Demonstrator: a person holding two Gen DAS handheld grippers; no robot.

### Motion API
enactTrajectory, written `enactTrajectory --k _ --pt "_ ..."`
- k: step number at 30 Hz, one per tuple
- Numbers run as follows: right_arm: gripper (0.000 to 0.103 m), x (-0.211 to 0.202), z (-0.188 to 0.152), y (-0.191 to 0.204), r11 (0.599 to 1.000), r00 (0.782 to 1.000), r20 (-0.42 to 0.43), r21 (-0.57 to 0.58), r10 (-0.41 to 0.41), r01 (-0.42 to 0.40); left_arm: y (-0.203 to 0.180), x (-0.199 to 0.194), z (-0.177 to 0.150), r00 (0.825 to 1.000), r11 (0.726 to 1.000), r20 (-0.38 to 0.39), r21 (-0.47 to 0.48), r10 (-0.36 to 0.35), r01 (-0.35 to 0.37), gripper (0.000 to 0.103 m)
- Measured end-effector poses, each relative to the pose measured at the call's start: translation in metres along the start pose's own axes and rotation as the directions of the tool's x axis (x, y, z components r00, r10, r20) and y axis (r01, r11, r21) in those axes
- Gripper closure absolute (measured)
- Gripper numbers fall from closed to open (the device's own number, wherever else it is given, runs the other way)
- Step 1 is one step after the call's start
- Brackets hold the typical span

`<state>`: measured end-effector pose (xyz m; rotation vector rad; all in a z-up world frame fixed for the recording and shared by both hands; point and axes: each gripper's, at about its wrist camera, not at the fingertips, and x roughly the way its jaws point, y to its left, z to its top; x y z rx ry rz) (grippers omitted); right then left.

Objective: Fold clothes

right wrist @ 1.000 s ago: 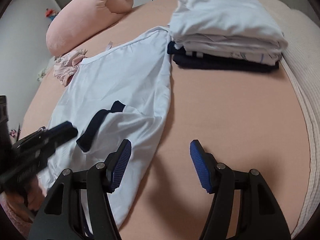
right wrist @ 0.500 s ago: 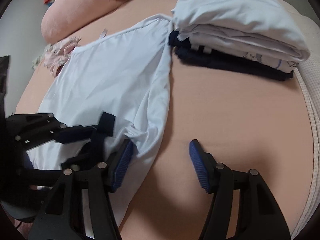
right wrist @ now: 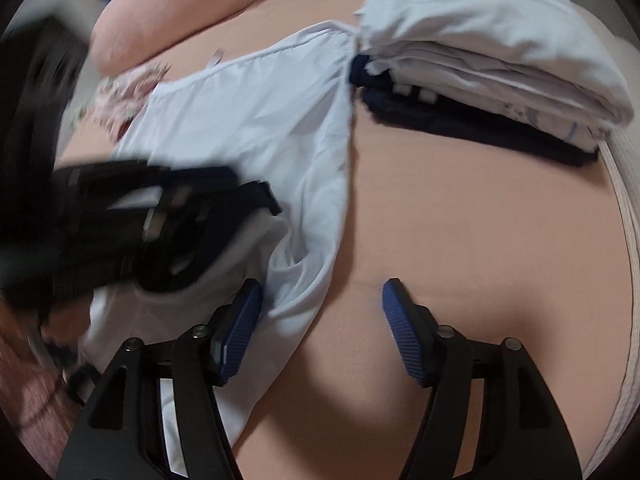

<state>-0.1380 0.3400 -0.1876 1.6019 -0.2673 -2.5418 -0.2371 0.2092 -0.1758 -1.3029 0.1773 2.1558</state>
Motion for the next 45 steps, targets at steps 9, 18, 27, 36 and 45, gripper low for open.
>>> enactTrajectory --k 9,18,27,36,45 --pt "0.037 -0.026 0.015 -0.018 0.996 0.994 0.067 0.032 0.084 -0.086 0.001 -0.064 -0.052 0.999 0.999 0.035 -0.005 -0.033 0.033 0.072" --pt "0.039 0.021 0.035 0.004 1.0 1.0 0.028 0.014 -0.011 0.011 -0.026 -0.045 -0.072 0.999 0.998 -0.049 0.07 0.001 0.002 0.072" --pt "0.037 -0.009 0.035 -0.025 0.991 0.995 0.103 0.134 0.016 -0.029 -0.009 -0.065 -0.068 1.0 0.999 -0.009 -0.019 0.029 -0.029 0.066" --pt "0.039 0.009 0.022 -0.005 0.998 0.996 -0.069 -0.037 -0.054 0.051 -0.033 -0.036 -0.029 0.997 0.972 -0.058 0.232 0.055 -0.04 0.066" --pt "0.038 -0.008 0.005 -0.03 0.998 0.99 -0.122 0.002 -0.065 0.066 -0.063 -0.017 -0.03 0.989 0.919 -0.131 0.395 0.074 -0.017 0.066"
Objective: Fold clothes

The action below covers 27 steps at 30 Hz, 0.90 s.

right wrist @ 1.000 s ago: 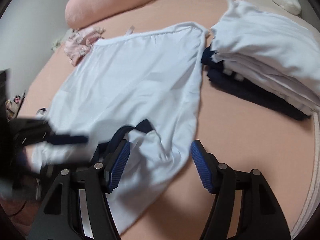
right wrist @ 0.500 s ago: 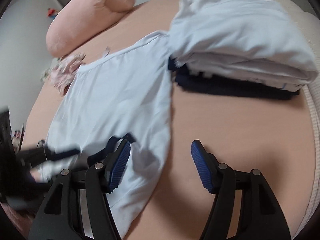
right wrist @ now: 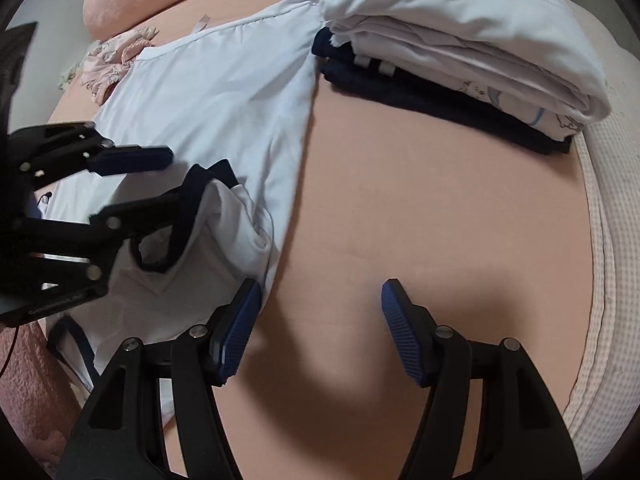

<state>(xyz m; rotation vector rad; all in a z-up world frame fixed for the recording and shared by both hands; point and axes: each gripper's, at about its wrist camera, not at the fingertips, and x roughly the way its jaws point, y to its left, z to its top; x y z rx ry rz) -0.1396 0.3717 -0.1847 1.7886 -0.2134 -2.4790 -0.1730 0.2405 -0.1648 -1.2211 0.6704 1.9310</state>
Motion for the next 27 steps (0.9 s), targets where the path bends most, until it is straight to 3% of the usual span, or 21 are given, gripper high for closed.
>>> enactTrajectory --k 3,6,11,16,22,25,27 --pt "0.038 -0.005 0.003 -0.008 0.998 0.998 0.034 0.044 0.05 -0.052 -0.015 0.007 0.006 0.999 0.997 -0.029 0.073 -0.018 0.02 0.066" --pt "0.038 -0.003 0.008 -0.018 0.993 0.996 0.045 0.086 0.082 -0.085 -0.022 0.012 0.015 1.0 0.996 -0.01 0.085 -0.028 0.029 0.066" --pt "0.036 0.004 0.008 -0.028 0.987 0.993 0.037 0.107 0.114 -0.118 -0.018 0.025 0.025 0.998 0.997 0.013 0.025 -0.067 0.066 0.083" --pt "0.033 0.001 0.0 -0.027 0.991 0.994 0.03 0.075 0.107 -0.109 -0.002 0.022 0.029 0.996 0.994 0.089 -0.11 -0.017 0.027 0.084" --pt "0.028 0.0 -0.004 -0.018 0.997 0.997 0.023 -0.002 0.076 -0.076 0.02 0.005 0.02 0.98 0.957 0.168 -0.285 0.105 -0.054 0.083" --pt "0.032 -0.007 -0.001 -0.033 0.988 0.99 0.05 0.083 0.129 -0.133 0.029 -0.016 0.003 0.973 0.94 0.211 -0.34 0.091 -0.014 0.083" --pt "0.032 -0.014 0.003 -0.041 0.985 0.989 0.097 0.118 0.111 -0.122 0.033 -0.022 -0.007 0.977 0.937 0.209 -0.349 0.047 0.029 0.083"
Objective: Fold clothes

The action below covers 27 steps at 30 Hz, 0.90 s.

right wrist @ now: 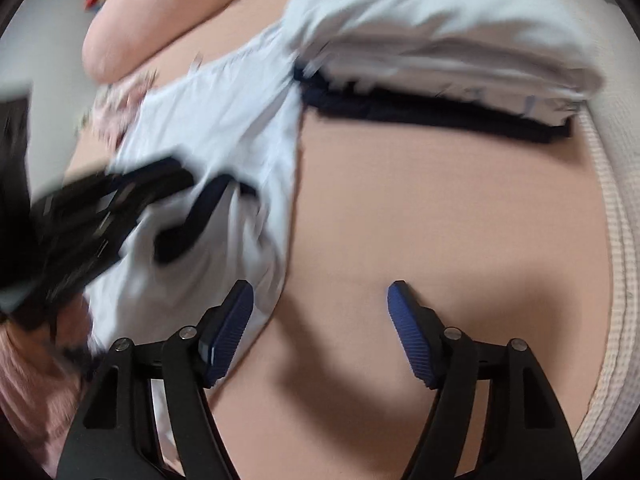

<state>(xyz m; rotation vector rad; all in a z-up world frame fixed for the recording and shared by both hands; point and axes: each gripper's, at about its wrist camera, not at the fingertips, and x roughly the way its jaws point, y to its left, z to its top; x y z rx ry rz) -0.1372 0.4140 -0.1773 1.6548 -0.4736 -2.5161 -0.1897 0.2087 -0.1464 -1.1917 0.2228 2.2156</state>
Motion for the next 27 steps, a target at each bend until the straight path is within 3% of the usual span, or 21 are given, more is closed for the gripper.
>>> enactTrajectory --k 3,4,5,7,9,10,11,12,19,24,26,27 --pt "0.032 -0.003 0.005 0.001 1.0 0.999 0.047 0.013 0.013 -0.014 0.001 -0.007 -0.013 0.996 0.997 -0.052 -0.007 -0.079 0.078 0.076" --pt "0.032 -0.003 0.006 0.002 0.999 0.998 0.054 0.013 0.03 -0.031 -0.001 -0.008 -0.018 0.993 0.995 -0.065 -0.007 -0.095 0.095 0.062" --pt "0.032 -0.002 0.007 0.004 0.999 0.997 0.058 0.01 0.05 -0.05 -0.003 -0.008 -0.022 0.992 0.995 -0.074 -0.006 -0.102 0.102 0.056" --pt "0.032 0.006 0.009 0.015 0.998 0.997 0.047 -0.015 0.067 -0.066 -0.007 -0.001 -0.03 0.991 0.994 -0.088 -0.016 -0.106 0.105 0.056" --pt "0.032 0.016 0.008 0.025 0.999 1.0 0.022 -0.046 0.022 -0.021 -0.008 0.005 -0.034 0.99 0.993 -0.091 -0.041 -0.11 0.106 0.056" --pt "0.032 0.022 0.008 0.03 0.998 1.0 0.01 -0.06 -0.004 0.005 -0.008 0.008 -0.036 0.99 0.993 -0.09 -0.053 -0.111 0.107 0.063" --pt "0.031 0.027 0.007 0.033 0.997 1.0 0.007 -0.077 -0.027 0.027 -0.009 0.012 -0.037 0.991 0.994 -0.091 -0.057 -0.099 0.094 0.087" --pt "0.03 0.028 0.005 0.036 0.995 0.999 0.013 -0.092 -0.041 0.042 -0.007 0.013 -0.037 0.993 0.995 -0.087 -0.067 -0.081 0.076 0.095" --pt "0.032 0.024 0.003 0.033 0.996 0.998 0.042 -0.065 -0.052 0.054 0.031 -0.011 -0.041 0.999 0.976 -0.034 -0.217 0.001 -0.008 0.095" --pt "0.032 0.027 0.006 0.036 0.981 0.988 0.022 -0.117 -0.151 0.153 0.051 -0.024 -0.048 0.999 0.957 -0.044 -0.288 0.025 -0.037 0.09" --pt "0.032 0.025 0.006 0.038 0.981 0.988 0.035 -0.117 -0.149 0.152 0.054 -0.024 -0.053 0.999 0.947 -0.054 -0.319 0.004 -0.021 0.071" --pt "0.032 0.022 0.006 0.038 0.984 0.989 0.049 -0.11 -0.136 0.141 0.054 -0.026 -0.055 0.999 0.943 -0.045 -0.331 0.0 -0.014 0.067"
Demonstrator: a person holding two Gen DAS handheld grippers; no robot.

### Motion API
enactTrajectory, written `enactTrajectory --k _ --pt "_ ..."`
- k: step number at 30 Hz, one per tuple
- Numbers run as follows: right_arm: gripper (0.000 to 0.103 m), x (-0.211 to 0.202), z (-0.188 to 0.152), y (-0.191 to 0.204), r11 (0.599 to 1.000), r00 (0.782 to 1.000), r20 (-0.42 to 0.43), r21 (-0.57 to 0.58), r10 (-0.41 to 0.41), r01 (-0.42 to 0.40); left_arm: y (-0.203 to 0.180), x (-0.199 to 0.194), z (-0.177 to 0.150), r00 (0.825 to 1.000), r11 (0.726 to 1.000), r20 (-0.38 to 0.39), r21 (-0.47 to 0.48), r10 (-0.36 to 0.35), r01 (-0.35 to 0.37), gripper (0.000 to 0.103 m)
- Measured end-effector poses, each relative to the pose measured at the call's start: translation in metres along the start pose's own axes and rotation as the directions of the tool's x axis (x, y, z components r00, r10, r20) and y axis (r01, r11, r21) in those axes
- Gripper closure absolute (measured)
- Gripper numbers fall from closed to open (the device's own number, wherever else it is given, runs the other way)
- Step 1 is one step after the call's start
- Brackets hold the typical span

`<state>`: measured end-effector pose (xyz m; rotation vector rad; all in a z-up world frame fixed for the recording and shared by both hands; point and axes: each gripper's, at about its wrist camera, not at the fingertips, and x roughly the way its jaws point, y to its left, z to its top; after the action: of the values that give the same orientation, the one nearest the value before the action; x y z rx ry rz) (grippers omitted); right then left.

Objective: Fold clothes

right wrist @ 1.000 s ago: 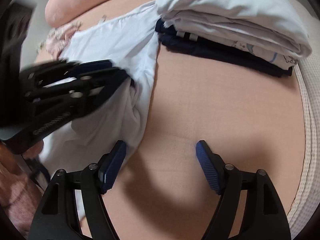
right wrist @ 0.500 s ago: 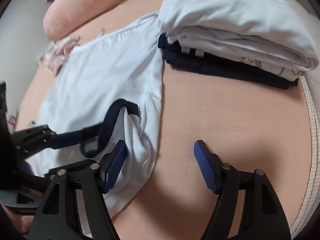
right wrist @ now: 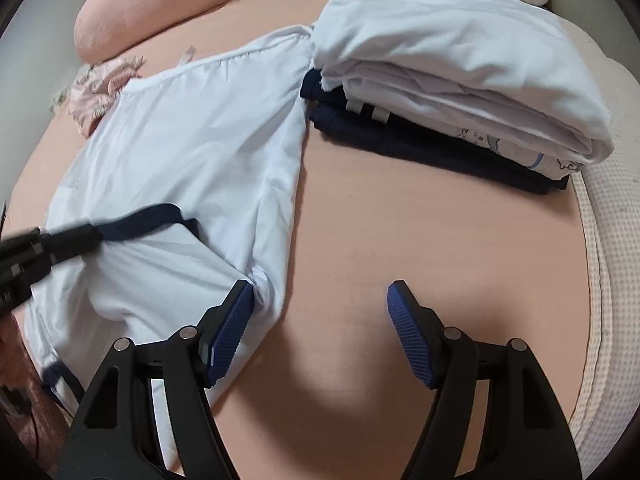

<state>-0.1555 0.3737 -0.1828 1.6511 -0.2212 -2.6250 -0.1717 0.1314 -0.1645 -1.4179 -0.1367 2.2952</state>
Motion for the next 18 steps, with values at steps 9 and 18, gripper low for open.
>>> enactTrajectory --k 9,18 --pt "0.034 0.004 0.003 0.019 0.997 0.997 0.014 -0.026 0.071 -0.071 -0.011 0.01 -0.025 0.978 0.982 -0.09 -0.012 -0.19 0.189 0.067" --pt "0.034 -0.033 -0.029 0.011 0.994 0.996 0.031 0.064 0.087 -0.088 -0.007 0.0 -0.055 0.977 0.98 -0.089 -0.076 -0.193 0.186 0.067"
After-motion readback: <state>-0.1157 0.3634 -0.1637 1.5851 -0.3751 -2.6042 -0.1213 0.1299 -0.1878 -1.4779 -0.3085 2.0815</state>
